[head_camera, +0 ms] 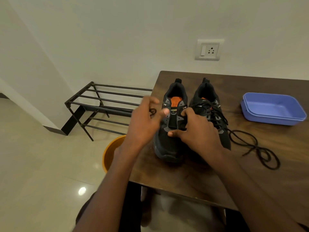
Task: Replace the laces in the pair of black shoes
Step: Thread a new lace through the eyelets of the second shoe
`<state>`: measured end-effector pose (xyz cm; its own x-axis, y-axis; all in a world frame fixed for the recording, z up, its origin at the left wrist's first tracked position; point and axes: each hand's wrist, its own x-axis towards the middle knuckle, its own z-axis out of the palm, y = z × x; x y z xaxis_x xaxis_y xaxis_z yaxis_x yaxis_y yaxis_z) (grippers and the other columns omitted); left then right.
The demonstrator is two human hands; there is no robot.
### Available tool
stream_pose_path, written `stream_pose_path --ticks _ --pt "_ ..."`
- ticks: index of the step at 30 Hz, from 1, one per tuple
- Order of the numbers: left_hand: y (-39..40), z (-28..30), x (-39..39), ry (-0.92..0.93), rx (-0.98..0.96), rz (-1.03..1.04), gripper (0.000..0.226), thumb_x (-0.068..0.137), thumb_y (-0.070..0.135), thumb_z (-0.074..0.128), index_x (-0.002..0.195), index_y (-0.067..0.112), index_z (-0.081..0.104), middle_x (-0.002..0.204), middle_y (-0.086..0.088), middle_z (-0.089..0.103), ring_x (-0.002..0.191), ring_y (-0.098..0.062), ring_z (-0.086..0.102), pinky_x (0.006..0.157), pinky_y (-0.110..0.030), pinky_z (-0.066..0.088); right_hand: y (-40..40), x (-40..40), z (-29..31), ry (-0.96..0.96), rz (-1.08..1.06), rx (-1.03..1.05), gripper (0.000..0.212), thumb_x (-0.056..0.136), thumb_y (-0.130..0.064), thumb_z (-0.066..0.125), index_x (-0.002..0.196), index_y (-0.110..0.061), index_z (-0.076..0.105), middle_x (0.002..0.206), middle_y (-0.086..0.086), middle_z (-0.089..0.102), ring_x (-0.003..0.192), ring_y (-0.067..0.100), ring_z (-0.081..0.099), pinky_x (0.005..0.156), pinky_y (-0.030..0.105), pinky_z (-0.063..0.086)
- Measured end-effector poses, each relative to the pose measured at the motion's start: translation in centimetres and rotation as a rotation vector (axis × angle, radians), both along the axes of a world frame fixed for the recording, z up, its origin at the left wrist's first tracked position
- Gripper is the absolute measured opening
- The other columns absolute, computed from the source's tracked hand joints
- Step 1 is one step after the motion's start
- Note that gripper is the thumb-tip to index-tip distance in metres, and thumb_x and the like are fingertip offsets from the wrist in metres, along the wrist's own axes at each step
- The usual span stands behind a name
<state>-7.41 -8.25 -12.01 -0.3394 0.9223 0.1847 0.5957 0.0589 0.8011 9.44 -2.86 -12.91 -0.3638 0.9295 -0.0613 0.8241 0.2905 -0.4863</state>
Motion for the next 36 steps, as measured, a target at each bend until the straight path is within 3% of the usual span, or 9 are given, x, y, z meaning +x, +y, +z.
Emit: stream_pose_path --ticks 6,9,12,16,21,25,28,32,36 --pt "0.5 -1.7 -0.3 0.181 -0.062 -0.066 0.022 0.096 0.012 0.069 0.083 0.027 0.061 0.093 0.009 0.066 0.087 0.000 0.061 0.079 -0.024 0.055 -0.2 -0.1 0.0 -0.019 -0.023 0.008 0.077 0.076 -0.067 0.078 0.136 -0.034 0.042 0.121 -0.003 0.065 0.116 0.025 0.063 0.090 0.044 0.051" --pt "0.1 0.7 0.2 -0.303 0.228 -0.112 0.018 0.108 0.008 0.046 0.096 0.014 0.057 0.098 -0.006 0.074 0.099 -0.013 0.072 0.076 -0.028 0.059 0.0 0.2 0.1 -0.029 -0.035 -0.022 0.072 0.075 -0.070 0.077 0.127 -0.033 0.044 0.116 -0.004 0.065 0.108 0.024 0.064 0.080 0.039 0.049" --pt "-0.1 2.7 0.2 -0.633 0.415 -0.084 0.019 0.113 0.017 0.035 0.102 0.012 0.050 0.082 -0.007 0.064 0.071 -0.018 0.065 0.054 -0.025 0.046 -0.2 0.2 0.1 -0.073 -0.056 -0.021 0.072 0.073 -0.074 0.075 0.122 -0.030 0.046 0.110 -0.001 0.065 0.102 0.026 0.064 0.074 0.038 0.047" --pt "0.6 -0.3 0.3 0.099 -0.043 -0.099 0.014 0.097 0.028 0.069 0.107 0.023 0.060 0.100 0.007 0.061 0.084 0.000 0.056 0.069 -0.013 0.043 -0.3 0.1 0.1 -0.089 -0.071 0.016 0.070 0.073 -0.075 0.074 0.119 -0.031 0.046 0.101 -0.004 0.060 0.100 0.026 0.064 0.072 0.036 0.042" --pt "0.6 -1.5 -0.6 0.207 -0.157 -0.077 0.018 0.096 0.020 0.071 0.082 0.027 0.062 0.089 0.007 0.068 0.081 -0.003 0.060 0.075 -0.022 0.053 -0.3 0.0 0.0 -0.098 -0.086 0.036 0.070 0.071 -0.076 0.075 0.117 -0.031 0.047 0.105 -0.002 0.065 0.100 0.026 0.065 0.074 0.036 0.045" --pt "0.2 1.6 -0.4 -0.443 0.389 -0.122 0.016 0.107 0.011 0.051 0.096 0.020 0.058 0.096 -0.004 0.074 0.102 -0.017 0.072 0.075 -0.028 0.056 -0.1 0.1 0.0 -0.100 -0.083 0.001 0.071 0.070 -0.078 0.075 0.116 -0.030 0.049 0.109 -0.003 0.065 0.099 0.024 0.065 0.077 0.040 0.053" --pt "0.1 3.2 -0.6 -0.794 0.486 -0.068 0.011 0.111 0.020 0.044 0.105 0.013 0.050 0.079 -0.002 0.063 0.075 -0.024 0.071 0.052 -0.027 0.043 -0.2 -0.2 0.1 -0.116 -0.084 0.000 0.072 0.071 -0.077 0.075 0.118 -0.028 0.049 0.109 0.000 0.065 0.100 0.025 0.065 0.077 0.040 0.053" --pt "0.3 0.1 -1.0 0.024 0.038 0.031 0.029 0.094 0.043 0.072 0.112 0.024 0.060 0.085 0.007 0.061 0.071 -0.004 0.058 0.062 -0.021 0.048 -0.2 -0.1 -0.1 -0.099 -0.088 0.016 0.069 0.070 -0.077 0.075 0.114 -0.031 0.048 0.101 -0.004 0.062 0.095 0.023 0.064 0.075 0.038 0.051" --pt "0.9 -1.5 -0.8 0.183 -0.260 -0.068 0.013 0.088 0.032 0.079 0.085 0.027 0.068 0.089 0.009 0.066 0.085 -0.003 0.060 0.076 -0.022 0.051 -0.3 -0.1 -0.3 -0.090 -0.095 0.031 0.068 0.069 -0.076 0.076 0.112 -0.031 0.048 0.103 -0.003 0.064 0.096 0.025 0.065 0.078 0.040 0.053"
